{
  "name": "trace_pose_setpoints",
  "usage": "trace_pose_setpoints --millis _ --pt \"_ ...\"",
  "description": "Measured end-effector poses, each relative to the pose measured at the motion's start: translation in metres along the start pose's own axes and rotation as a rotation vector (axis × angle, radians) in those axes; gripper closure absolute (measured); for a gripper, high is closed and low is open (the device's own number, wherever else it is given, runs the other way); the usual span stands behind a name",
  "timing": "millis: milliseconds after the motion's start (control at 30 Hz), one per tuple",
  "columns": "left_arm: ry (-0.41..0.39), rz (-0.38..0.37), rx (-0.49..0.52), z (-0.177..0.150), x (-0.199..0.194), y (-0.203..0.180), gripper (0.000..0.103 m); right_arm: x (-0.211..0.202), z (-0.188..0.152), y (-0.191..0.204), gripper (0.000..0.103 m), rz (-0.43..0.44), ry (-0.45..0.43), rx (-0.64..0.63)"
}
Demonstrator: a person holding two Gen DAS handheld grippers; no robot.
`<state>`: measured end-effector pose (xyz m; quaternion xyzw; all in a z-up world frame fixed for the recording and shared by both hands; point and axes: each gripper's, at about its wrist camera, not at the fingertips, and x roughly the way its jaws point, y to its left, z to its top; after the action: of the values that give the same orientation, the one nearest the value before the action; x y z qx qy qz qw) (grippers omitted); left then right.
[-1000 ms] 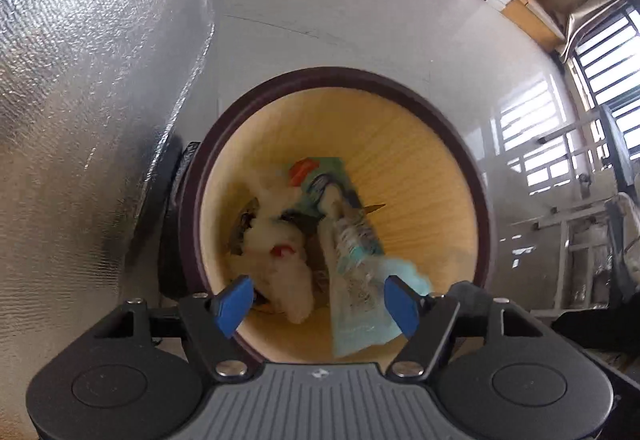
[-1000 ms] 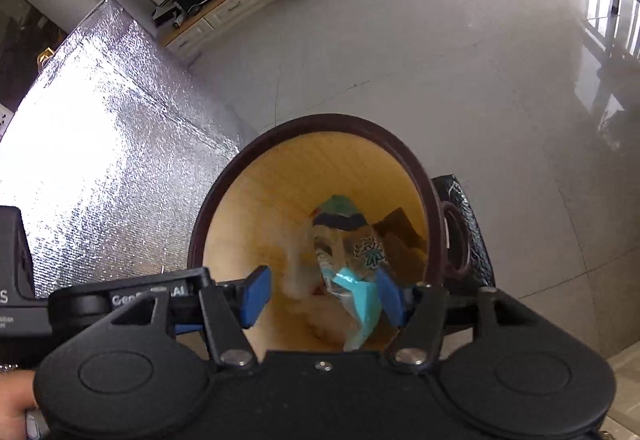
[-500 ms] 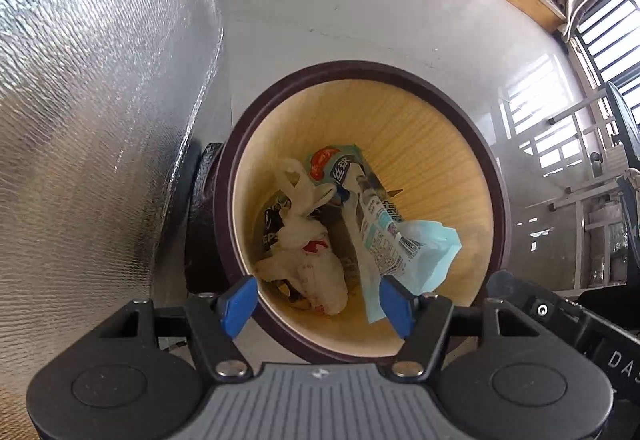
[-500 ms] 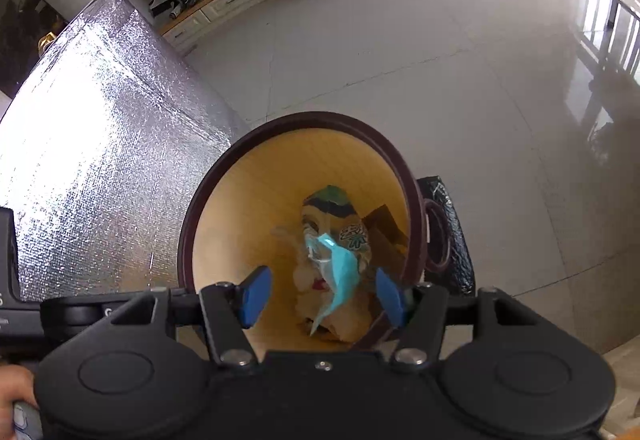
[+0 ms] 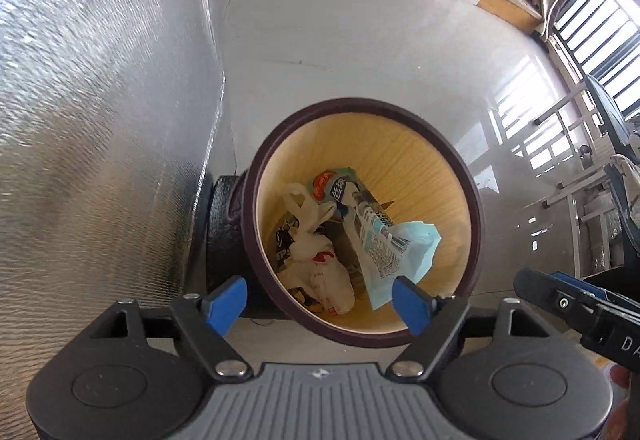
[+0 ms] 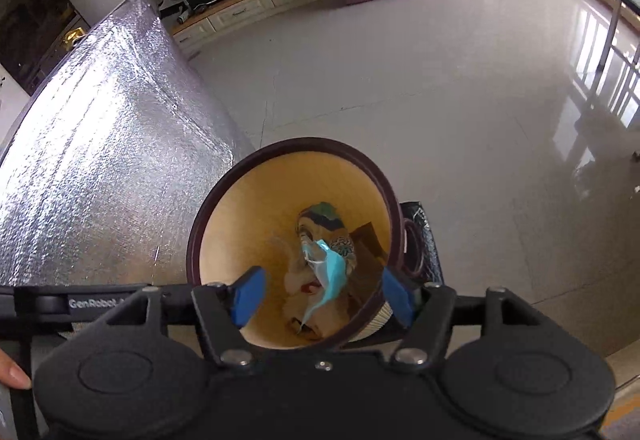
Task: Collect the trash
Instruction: 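Withdraw both open tools from the wastebasket toward the table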
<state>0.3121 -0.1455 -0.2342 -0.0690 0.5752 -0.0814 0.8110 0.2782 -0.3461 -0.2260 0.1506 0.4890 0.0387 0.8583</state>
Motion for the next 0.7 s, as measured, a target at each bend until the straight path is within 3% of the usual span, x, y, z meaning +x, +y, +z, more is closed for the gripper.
trace_pose_setpoints --millis 133,367,467,700 --pt "-0.028 -0.003 0.014 -0.007 -0.020 0.003 0.016 -0.015 -0.005 0.004 0.032 -0.016 -0.016 -0.016" --pt "-0.105 -0.001 0.068 -0.021 -0.061 0.004 0.001 -0.045 -0.016 0.015 0.015 -0.061 -0.054 -0.033" --pt "-0.131 -0.002 0.085 -0.027 -0.076 0.005 0.000 -0.060 -0.020 0.016 0.007 -0.078 -0.075 -0.040" --pt "-0.178 -0.026 0.126 -0.044 -0.104 0.004 0.000 -0.090 -0.034 0.026 0.002 -0.119 -0.127 -0.072"
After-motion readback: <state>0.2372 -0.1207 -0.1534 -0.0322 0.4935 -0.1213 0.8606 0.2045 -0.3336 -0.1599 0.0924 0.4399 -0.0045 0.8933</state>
